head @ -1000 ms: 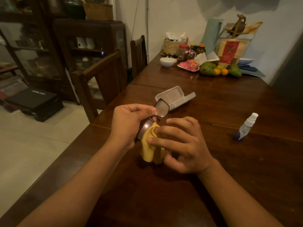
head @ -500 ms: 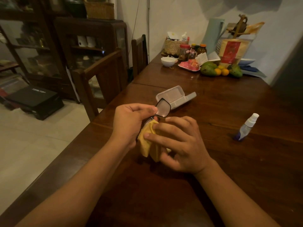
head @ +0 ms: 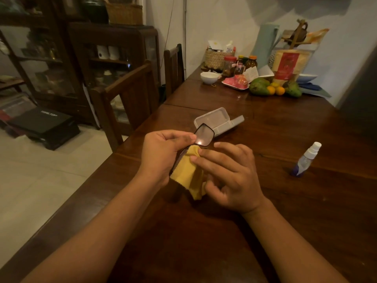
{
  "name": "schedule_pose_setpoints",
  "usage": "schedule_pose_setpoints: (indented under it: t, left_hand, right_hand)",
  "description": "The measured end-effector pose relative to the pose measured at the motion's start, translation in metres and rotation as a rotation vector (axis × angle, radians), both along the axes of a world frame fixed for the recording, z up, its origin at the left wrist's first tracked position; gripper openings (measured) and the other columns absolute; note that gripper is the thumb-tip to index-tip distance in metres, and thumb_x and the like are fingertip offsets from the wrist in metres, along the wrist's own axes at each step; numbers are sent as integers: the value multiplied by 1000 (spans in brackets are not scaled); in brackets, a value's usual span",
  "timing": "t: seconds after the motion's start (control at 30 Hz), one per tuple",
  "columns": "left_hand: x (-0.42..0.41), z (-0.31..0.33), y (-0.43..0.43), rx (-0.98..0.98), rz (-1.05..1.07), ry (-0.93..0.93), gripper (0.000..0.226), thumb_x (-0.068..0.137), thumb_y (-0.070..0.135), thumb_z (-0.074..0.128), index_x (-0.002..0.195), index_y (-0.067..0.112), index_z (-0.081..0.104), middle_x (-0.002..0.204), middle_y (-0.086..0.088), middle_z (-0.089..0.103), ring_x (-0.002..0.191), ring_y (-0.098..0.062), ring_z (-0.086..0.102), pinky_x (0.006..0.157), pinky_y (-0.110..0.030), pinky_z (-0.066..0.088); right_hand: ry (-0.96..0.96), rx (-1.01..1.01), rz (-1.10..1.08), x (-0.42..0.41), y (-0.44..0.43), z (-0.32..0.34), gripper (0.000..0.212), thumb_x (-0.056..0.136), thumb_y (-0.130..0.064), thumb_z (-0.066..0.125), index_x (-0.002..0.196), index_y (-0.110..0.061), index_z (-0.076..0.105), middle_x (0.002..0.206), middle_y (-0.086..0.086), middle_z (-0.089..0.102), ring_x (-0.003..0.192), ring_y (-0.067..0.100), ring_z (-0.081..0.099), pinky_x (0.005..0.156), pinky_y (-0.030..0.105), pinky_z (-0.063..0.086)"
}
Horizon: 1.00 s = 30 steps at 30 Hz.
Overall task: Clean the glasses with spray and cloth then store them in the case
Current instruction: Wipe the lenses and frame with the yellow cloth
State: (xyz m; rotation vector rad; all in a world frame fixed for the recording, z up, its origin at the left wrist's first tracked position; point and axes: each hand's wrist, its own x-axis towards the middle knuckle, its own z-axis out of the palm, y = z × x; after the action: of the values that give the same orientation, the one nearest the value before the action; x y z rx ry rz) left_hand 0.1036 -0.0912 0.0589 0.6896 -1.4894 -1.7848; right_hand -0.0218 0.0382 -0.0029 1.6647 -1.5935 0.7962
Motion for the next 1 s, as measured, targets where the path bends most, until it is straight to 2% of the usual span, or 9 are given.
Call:
schedule_pose_setpoints:
  t: [0.17,0.23,0.33,0.43,0.6,0.8,0.9,1.0]
  left_hand:
    - [0,1,2,16,-23,-13,2,78,3,76,80,2,76,65,-14,71,57,-20,66,56,-31,57]
    - [-1,-1,0,7,-11,-22,3,78,5,77,79,3,77,66,-15,70,57,-22,66,57,-32,55]
    - [-1,-3,-3,-31,25,-52,3,78,9,79,79,6,78,70,-15,73,61,-22,69,59,-33,54]
    - [-1,-4,-2,-59,28,-45,4,78,10,79,79,7,78,71,-14,74,64,-21,70,63,-33,54]
    - [-1,-4,-2,-43,2,-22,1,79,6,78,77,6,78,69,-15,73,61,-20,68,60,-31,55]
    - [-1,-3,-2,-4,17,-27,5,77,8,79,81,4,78,70,-15,73,61,-22,69,60,-33,56]
    - [-3,-4,-1,2,3,-15,3,76,4,78,79,5,77,75,-13,76,69,-22,72,67,-34,59]
    - [-2,-4,-1,5,-5,-14,5,77,5,78,82,4,77,73,-12,75,65,-18,71,61,-30,58]
  right_hand:
    - [122,9,110,4,-4,-3,40,93,-35,66,132,-33,59,137,-10,56,123,20,50,95,41,39]
    - [129,-20,124,-1,-3,-4,34,92,-35,72,126,-32,66,128,-10,63,117,20,53,90,41,44]
    - [64,-36,106,-9,1,-3,21,97,-33,66,115,-25,75,115,-6,72,115,20,55,84,45,46]
    - [47,-33,77,-8,1,-2,24,99,-33,63,118,-24,74,119,-6,71,117,21,54,83,44,46]
    - [40,45,131,7,-4,-2,37,91,-27,66,128,-26,68,131,-7,66,121,21,53,89,45,44]
    - [10,42,59,-5,4,-3,35,96,-34,51,124,-26,70,126,-7,68,123,21,52,86,45,42]
    - [-8,35,22,5,-1,-2,41,93,-32,57,133,-26,64,133,-5,64,125,23,50,90,44,42]
    - [23,43,44,12,-5,-2,43,90,-30,61,133,-25,64,135,-5,63,124,23,52,91,45,44]
